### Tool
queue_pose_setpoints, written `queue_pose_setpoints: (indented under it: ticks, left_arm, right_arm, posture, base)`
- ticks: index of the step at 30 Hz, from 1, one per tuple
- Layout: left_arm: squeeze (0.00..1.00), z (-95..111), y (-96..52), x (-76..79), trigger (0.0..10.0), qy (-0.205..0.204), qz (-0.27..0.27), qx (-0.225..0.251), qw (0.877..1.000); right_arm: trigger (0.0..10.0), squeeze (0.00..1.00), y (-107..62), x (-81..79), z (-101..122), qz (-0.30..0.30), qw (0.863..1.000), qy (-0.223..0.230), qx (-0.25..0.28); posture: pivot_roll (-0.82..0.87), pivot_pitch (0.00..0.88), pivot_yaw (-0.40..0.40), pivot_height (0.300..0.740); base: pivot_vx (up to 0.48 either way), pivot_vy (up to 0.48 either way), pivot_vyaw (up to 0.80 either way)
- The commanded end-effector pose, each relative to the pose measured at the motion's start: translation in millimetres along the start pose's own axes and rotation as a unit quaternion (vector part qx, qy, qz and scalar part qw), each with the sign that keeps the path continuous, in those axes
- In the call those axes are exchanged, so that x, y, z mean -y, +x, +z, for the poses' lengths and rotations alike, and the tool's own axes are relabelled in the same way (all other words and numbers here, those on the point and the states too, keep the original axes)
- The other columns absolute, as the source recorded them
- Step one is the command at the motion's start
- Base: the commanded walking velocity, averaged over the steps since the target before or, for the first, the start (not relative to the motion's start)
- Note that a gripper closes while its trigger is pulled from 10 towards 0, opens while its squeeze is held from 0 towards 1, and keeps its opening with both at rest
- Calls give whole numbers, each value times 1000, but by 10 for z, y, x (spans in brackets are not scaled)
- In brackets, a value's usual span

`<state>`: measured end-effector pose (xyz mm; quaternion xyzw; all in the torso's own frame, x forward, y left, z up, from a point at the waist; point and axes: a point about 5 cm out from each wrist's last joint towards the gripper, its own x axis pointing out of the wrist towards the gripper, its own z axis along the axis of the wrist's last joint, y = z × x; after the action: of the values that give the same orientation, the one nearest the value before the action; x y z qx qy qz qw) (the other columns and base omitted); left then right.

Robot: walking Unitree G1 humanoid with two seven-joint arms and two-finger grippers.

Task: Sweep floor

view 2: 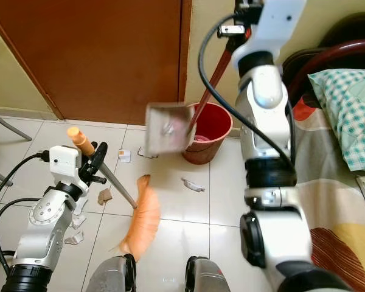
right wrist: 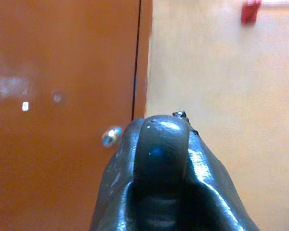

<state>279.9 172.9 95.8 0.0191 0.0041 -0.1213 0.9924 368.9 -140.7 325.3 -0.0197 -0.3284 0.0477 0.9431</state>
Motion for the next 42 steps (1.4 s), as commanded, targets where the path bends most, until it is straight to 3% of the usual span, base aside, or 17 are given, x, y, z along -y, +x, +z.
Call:
queue_pose_setpoints:
  ticks: [1, 5, 7, 9, 12, 14, 18, 21, 24, 30, 34, 40, 42]
  left_arm:
    - [0, -179, -48, 33, 10000, -11, 1, -44, 999]
    - [0, -181, -45, 40, 10000, -10, 1, -44, 999]
    - [0, -176, -43, 37, 10000, -10, 3, -43, 999]
    - [0, -175, -43, 36, 10000, -10, 4, -42, 999]
    - [0, -179, -45, 38, 10000, -10, 4, -43, 999]
    - [0, -188, -47, 50, 10000, -11, 4, -43, 999]
    - [0, -180, -32, 69, 10000, -11, 2, -42, 999]
    - [0, -179, -28, 69, 10000, -11, 2, -42, 999]
    - [0, -176, -26, 65, 10000, -10, 2, -42, 999]
    - [0, -171, -22, 50, 10000, -5, 2, -41, 999]
    - [0, -161, -15, 43, 10000, -4, 5, -38, 999]
    - [0, -180, 0, 77, 10000, -4, 0, -40, 999]
    - [0, -185, 11, 77, 10000, -3, -1, -40, 999]
  right_arm:
    - [10000, 0, 108, -39, 225, 9, 998, -28, 58]
    - [10000, 0, 144, -129, 282, 34, 993, -75, 88]
    - [10000, 0, 93, -293, 259, 80, 978, -149, 123]
    - [10000, 0, 39, -370, 197, 99, 971, -173, 130]
    - [10000, 0, -38, -468, 88, 122, 964, -195, 135]
    - [10000, 0, -178, -595, -66, 162, 950, -226, 139]
    - [10000, 0, -350, -723, -257, 207, 940, -241, 128]
    - [10000, 0, -388, -750, -294, 217, 935, -248, 129]
    - [10000, 0, -374, -734, -278, 210, 936, -248, 137]
    - [10000, 0, -225, -628, 20, 156, 930, -266, 199]
    - [10000, 0, -207, -368, 156, 96, 935, -277, 201]
    - [10000, 0, -380, -98, 108, 51, 940, -295, 164]
    - [10000, 0, -537, 13, 7, 33, 946, -297, 122]
  posture:
    - [27, 102, -20, 740]
    - [32, 102, -23, 740]
    - [35, 104, -25, 740]
    - [34, 104, -26, 740]
    - [33, 105, -28, 740]
    - [33, 105, -28, 740]
    - [33, 106, -29, 740]
    - [35, 105, -30, 740]
    - [36, 104, -29, 740]
    - [36, 103, -26, 740]
    - [45, 96, -33, 740]
    - [30, 91, -33, 740]
    - [21, 85, -35, 740]
  base:
    - [0, 0, 0]
    - [0, 0, 0]
    - [0, 0, 0]
    - [0, 0, 0]
    - [0, 0, 0]
    - [0, 0, 0]
    - [0, 0, 0]
    - [0, 0, 0]
    - [0, 0, 0]
    - [0, 0, 0]
    - [0, 0, 0]
    - [0, 0, 0]
    - [0, 0, 0]
